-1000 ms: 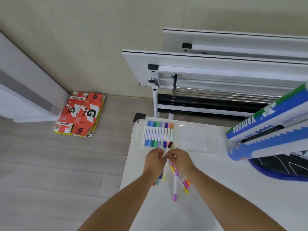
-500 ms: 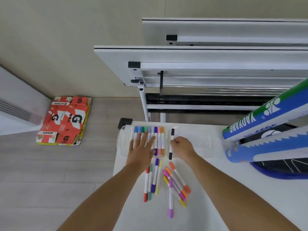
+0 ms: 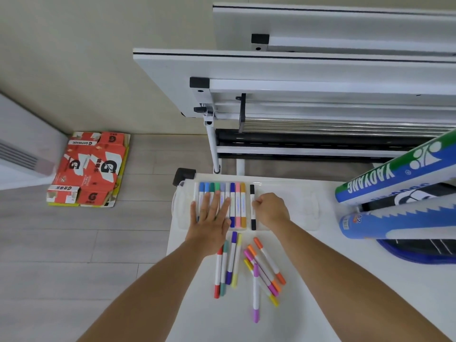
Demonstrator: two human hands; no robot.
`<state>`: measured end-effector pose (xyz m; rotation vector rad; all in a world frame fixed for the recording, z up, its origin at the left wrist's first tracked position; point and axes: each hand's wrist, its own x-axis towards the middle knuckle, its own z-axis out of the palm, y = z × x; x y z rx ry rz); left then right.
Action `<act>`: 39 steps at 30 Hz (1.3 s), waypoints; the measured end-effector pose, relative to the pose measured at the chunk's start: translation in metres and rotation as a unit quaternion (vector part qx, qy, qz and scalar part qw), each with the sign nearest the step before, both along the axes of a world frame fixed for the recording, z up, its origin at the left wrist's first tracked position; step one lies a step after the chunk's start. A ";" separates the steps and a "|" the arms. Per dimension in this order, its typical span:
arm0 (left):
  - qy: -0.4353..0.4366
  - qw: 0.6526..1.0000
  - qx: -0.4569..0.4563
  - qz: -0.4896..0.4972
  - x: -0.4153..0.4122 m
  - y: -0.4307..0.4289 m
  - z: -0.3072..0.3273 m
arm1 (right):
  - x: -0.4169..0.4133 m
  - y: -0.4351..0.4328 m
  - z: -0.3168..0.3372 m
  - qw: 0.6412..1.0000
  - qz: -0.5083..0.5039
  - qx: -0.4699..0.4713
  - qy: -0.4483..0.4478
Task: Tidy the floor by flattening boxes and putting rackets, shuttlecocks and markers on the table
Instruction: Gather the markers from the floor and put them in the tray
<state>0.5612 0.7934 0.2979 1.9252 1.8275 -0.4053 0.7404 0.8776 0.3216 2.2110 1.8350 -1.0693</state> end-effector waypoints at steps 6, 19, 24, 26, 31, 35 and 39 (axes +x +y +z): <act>0.000 1.000 -0.015 0.002 0.000 0.001 0.002 | -0.002 0.001 -0.005 0.999 0.019 0.017 -0.032; -0.011 0.998 -0.061 0.013 0.000 0.006 0.012 | 0.062 -0.109 0.005 0.962 0.232 0.145 -0.006; -0.010 0.998 -0.064 0.017 0.000 0.006 0.013 | 0.068 -0.129 0.001 0.959 0.249 0.124 -0.048; -0.010 0.998 -0.062 0.021 0.001 0.006 0.012 | 0.065 -0.129 0.002 0.967 0.222 0.113 -0.054; -0.005 0.997 -0.073 0.020 0.002 0.007 0.013 | 0.047 -0.100 0.011 0.993 0.059 0.103 -0.003; 0.002 0.996 -0.093 0.015 0.003 0.010 0.013 | 0.026 -0.051 0.013 0.995 -0.055 0.068 0.039; 0.002 0.995 -0.100 0.010 0.002 0.012 0.011 | 0.011 -0.017 0.004 0.996 -0.077 0.019 0.026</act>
